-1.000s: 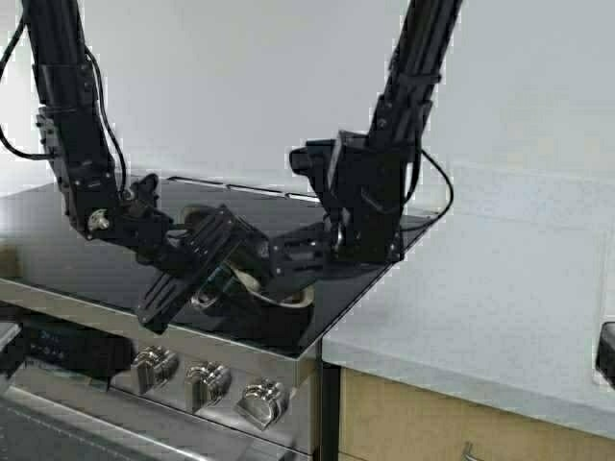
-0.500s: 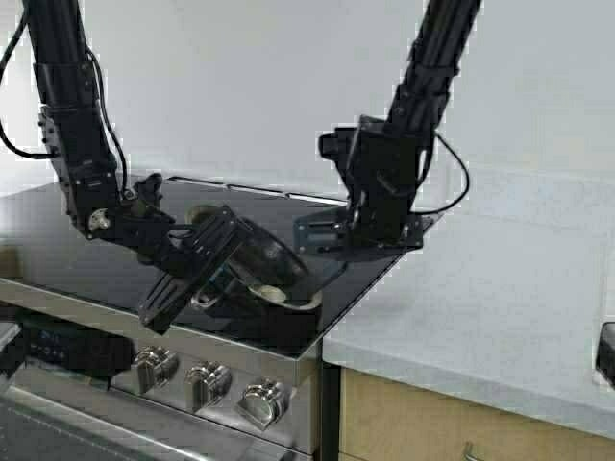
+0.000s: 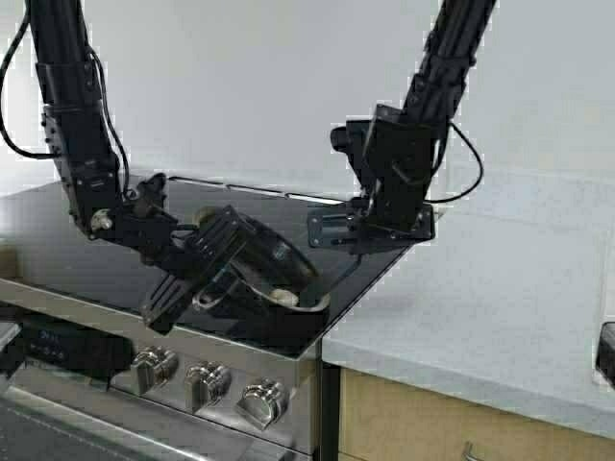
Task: Add oil to the pan and cook the shrimp and serve it
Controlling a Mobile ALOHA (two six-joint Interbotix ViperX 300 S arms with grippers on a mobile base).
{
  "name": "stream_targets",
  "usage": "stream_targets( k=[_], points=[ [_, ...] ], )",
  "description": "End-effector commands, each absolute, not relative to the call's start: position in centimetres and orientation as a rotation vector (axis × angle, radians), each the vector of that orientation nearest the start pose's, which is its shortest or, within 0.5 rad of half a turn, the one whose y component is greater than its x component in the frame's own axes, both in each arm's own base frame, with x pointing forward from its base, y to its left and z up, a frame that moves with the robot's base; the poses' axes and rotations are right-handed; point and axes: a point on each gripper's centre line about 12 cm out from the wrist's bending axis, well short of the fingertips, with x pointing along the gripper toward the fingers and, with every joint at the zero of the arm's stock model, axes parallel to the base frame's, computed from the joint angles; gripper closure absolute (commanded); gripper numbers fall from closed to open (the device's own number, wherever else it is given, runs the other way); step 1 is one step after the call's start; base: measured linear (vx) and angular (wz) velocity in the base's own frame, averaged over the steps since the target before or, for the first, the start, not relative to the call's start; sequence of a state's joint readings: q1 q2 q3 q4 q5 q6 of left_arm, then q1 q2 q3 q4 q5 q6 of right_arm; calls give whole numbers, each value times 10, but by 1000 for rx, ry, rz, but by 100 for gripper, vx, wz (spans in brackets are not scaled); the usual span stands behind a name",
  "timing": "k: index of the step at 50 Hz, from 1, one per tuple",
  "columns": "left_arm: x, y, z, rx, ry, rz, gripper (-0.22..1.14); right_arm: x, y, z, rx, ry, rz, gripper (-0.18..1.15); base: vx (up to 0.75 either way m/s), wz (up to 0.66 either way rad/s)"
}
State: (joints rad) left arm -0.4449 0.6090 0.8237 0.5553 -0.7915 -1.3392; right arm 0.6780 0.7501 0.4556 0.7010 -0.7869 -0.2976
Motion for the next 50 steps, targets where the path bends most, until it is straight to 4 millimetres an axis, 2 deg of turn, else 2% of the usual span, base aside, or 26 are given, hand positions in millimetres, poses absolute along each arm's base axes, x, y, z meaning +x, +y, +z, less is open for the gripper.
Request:
stream_targets(
  k=[1, 9, 15, 22, 30, 41, 50],
  points=[
    [303, -191, -14, -819, 991, -424, 89, 374, 236, -44, -87, 526, 150, 88, 0, 0],
    [302, -193, -16, -819, 1008, -433, 89, 363, 238, -74, -47, 620, 149, 89, 0, 0],
    [300, -193, -23, -846, 1047, -418, 89, 362, 246, -86, 2, 665, 181, 89, 0, 0],
    [297, -198, -31, -857, 1100, -436, 89, 362, 263, -86, 42, 688, 259, 89, 0, 0],
    [298, -199, -32, -867, 1112, -437, 89, 368, 272, -83, 90, 687, 275, 89, 0, 0],
    [297, -200, -32, -857, 1122, -454, 89, 374, 290, -78, 82, 707, 329, 89, 0, 0],
    [295, -205, -34, -872, 1168, -472, 89, 371, 298, -71, 62, 698, 372, 89, 0, 0]
  ],
)
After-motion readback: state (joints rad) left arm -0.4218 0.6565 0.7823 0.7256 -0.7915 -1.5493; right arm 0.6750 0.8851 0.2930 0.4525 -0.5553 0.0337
